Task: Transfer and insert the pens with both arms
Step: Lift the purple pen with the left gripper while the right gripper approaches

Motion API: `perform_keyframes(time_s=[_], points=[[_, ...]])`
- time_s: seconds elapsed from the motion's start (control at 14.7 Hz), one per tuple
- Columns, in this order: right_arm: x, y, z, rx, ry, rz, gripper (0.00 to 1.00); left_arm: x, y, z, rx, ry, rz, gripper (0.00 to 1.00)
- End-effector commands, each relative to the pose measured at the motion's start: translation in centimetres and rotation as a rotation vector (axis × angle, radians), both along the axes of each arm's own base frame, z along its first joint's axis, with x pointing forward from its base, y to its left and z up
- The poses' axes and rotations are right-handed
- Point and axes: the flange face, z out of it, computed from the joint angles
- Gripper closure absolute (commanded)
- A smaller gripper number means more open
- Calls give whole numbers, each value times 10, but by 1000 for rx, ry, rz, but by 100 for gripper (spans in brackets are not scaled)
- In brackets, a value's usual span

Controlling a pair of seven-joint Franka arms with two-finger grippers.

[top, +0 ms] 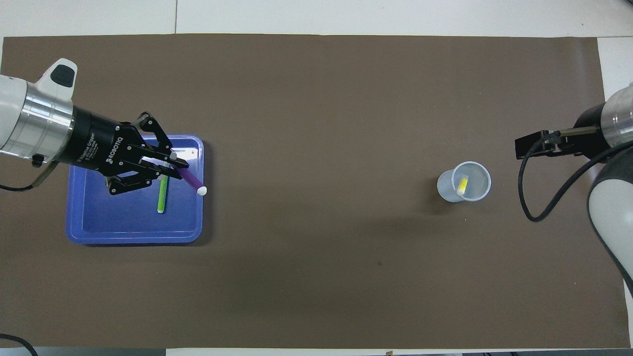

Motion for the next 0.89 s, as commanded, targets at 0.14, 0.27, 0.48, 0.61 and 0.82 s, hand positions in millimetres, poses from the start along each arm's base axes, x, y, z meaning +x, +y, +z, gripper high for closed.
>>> perform_keyframes(time_s=[0.14, 0.27, 0.48, 0.61, 0.82], points=[[-9, 36, 14, 195, -4, -10, 0, -28, -23, 17, -145, 225, 233, 100], [-13, 64, 19, 316, 10, -52, 0, -38, -23, 18, -201, 283, 305, 100], [-20, 114, 38, 531, 13, -139, 0, -52, -45, 11, -213, 352, 405, 100], [-22, 143, 48, 657, 12, -178, 0, -61, -65, 4, -210, 360, 460, 100], [-29, 183, 56, 716, -4, -218, 0, -74, -75, -5, -242, 379, 487, 100]])
